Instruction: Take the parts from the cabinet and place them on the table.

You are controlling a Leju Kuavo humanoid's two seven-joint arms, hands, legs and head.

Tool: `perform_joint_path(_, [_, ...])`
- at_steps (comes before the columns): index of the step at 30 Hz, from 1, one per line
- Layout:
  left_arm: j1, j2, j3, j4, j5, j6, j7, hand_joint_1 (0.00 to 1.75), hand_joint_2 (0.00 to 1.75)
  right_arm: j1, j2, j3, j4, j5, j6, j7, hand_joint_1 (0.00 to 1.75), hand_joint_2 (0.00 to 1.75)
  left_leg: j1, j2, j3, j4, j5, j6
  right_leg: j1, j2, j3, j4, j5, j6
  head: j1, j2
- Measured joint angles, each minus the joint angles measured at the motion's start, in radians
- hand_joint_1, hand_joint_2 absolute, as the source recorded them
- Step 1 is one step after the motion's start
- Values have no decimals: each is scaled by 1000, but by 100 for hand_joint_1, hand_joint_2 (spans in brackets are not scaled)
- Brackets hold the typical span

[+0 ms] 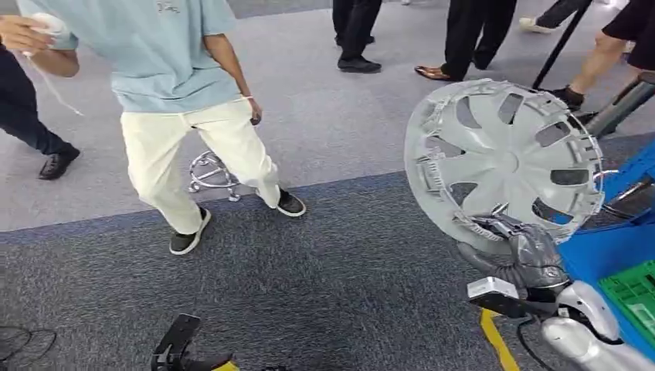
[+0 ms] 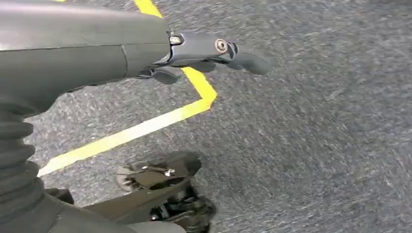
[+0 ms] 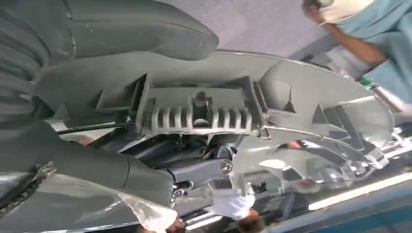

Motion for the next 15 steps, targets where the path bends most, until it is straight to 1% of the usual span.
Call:
perform_joint_path(1, [-1,1,0,0,-5,-3,9,0,175,-2,0,-4,-6,8,0,0,175,175,-8,35,48,-92,39,10,0,-11,7,-1,-5,4,-1,0])
perform_joint_path(2, [-3,2,0,0,-6,-7,14,0,175,-3,-2,-10,-14,15,0,0,175,175,-28,90,67,-123,20,16,4,-22,9,-2,-10,10,-1,0])
perform_joint_path(3, [-6,1,0,0,-8,-8,16,0,175,-5,-5,-15,-21,18,0,1,175,175,-33,86,68,-143,18,22,7,-29,8,-1,-13,15,-3,0])
perform_joint_path(4, [-6,2,0,0,-9,-10,20,0,175,-8,-6,-21,-28,21,0,1,175,175,-35,76,64,-143,18,23,7,-45,10,-6,-14,17,3,0])
perform_joint_path(5, [-3,5,0,0,-9,-11,22,0,175,-13,-8,-26,-33,23,0,1,175,175,-36,61,63,-144,17,26,7,-59,16,-13,-16,21,-1,0])
perform_joint_path(6, [-2,7,0,0,-9,-12,22,0,175,-18,-8,-29,-39,24,0,2,175,175,-36,46,69,-156,20,31,7,-74,25,-19,-18,27,0,0])
perform_joint_path(7, [2,7,0,0,-11,-15,22,0,175,-20,-12,-33,-45,25,1,4,175,175,-23,33,86,-173,27,37,0,-52,24,-15,-30,31,1,0])
perform_joint_path(8, [-2,6,0,0,-13,-16,21,0,175,-22,-13,-35,-47,27,1,4,175,175,-21,21,92,-178,27,43,2,6,13,17,-47,29,2,0])
perform_joint_path(9, [-7,9,0,0,-13,-18,21,0,175,-24,-18,-39,-49,29,1,3,175,175,-21,9,94,-178,27,48,2,45,-19,82,-77,29,5,0])
perform_joint_path(10, [-8,8,0,0,-13,-19,21,0,175,-24,-23,-41,-50,29,1,3,175,175,-20,-5,94,-177,24,52,2,64,-64,162,-110,30,9,0])
perform_joint_path(11, [-8,5,0,0,-13,-20,21,0,175,-24,-24,-44,-51,30,1,3,175,175,-20,-21,94,-177,24,53,2,71,-115,241,-136,31,9,0])
perform_joint_path(12, [-5,5,0,0,-13,-22,21,0,175,-25,-24,-46,-52,31,1,3,175,175,-20,-39,95,-176,23,53,2,72,-152,288,-136,32,7,0])
perform_joint_path(13, [-2,4,0,0,-13,-24,21,0,175,-25,-25,-48,-52,31,1,3,175,175,-19,-54,98,-175,22,53,2,72,-160,276,-107,33,9,0])
perform_joint_path(14, [0,3,0,0,-13,-24,21,0,175,-25,-26,-49,-52,31,1,3,175,175,-17,-70,101,-174,19,50,0,73,-148,224,-60,34,8,0])
perform_joint_path(15, [0,2,0,0,-13,-24,21,0,175,-25,-28,-52,-54,31,1,5,175,175,-14,-86,105,-169,16,46,-2,79,-115,137,1,36,9,0])
